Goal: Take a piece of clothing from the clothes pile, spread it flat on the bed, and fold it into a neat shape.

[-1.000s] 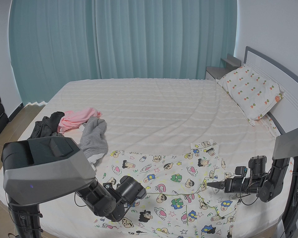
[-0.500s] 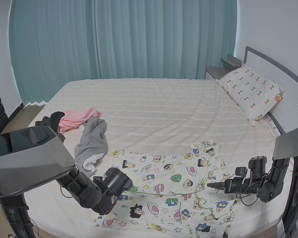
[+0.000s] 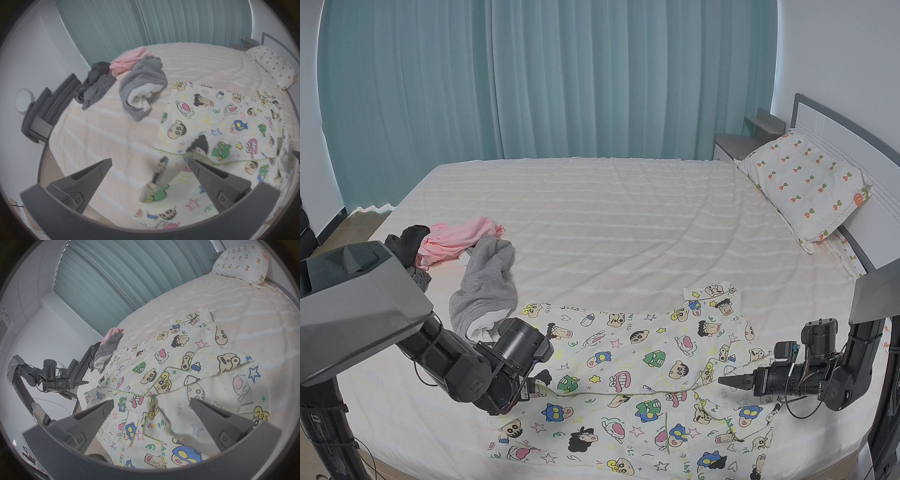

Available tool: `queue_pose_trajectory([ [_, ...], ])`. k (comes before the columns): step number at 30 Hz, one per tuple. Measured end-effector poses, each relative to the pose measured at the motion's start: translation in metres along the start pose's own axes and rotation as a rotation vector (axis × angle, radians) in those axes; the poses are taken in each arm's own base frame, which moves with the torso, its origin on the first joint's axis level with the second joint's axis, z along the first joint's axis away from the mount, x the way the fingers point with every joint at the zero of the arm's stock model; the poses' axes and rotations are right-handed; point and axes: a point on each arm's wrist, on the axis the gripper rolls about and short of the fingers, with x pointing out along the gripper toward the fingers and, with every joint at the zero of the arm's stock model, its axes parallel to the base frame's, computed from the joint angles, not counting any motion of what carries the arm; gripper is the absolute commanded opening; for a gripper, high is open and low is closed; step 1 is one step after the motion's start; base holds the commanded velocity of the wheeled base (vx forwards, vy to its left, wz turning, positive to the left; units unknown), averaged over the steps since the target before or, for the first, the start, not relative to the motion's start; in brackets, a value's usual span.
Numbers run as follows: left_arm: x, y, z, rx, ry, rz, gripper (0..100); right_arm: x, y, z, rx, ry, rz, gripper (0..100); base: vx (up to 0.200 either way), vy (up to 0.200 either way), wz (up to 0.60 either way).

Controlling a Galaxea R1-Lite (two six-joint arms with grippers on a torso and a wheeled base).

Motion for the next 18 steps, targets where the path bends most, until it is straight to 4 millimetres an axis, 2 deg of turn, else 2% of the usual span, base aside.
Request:
queue_pose_trajectory([
  [4, -0.012, 0.008, -0.004, -0.036, 0.095, -0.133, 100, 0.000, 0.000, -0.001, -0.003, 0.004, -0.001, 100, 0.000, 0.000, 0.00],
  [10, -0.028, 0.008, -0.015, -0.209, 0.122, -0.208, 100, -0.001, 0.000, -0.002, -0.003, 0.007, -0.002, 100, -0.200, 0.000, 0.00],
  [14, -0.033, 0.003, -0.027, -0.233, 0.108, -0.257, 100, -0.001, 0.000, -0.003, -0.003, 0.010, -0.003, 100, -0.200, 0.000, 0.00],
  [18, -0.032, 0.009, -0.041, -0.214, 0.124, -0.252, 100, -0.002, 0.000, -0.003, -0.003, 0.010, -0.004, 100, -0.200, 0.000, 0.00],
])
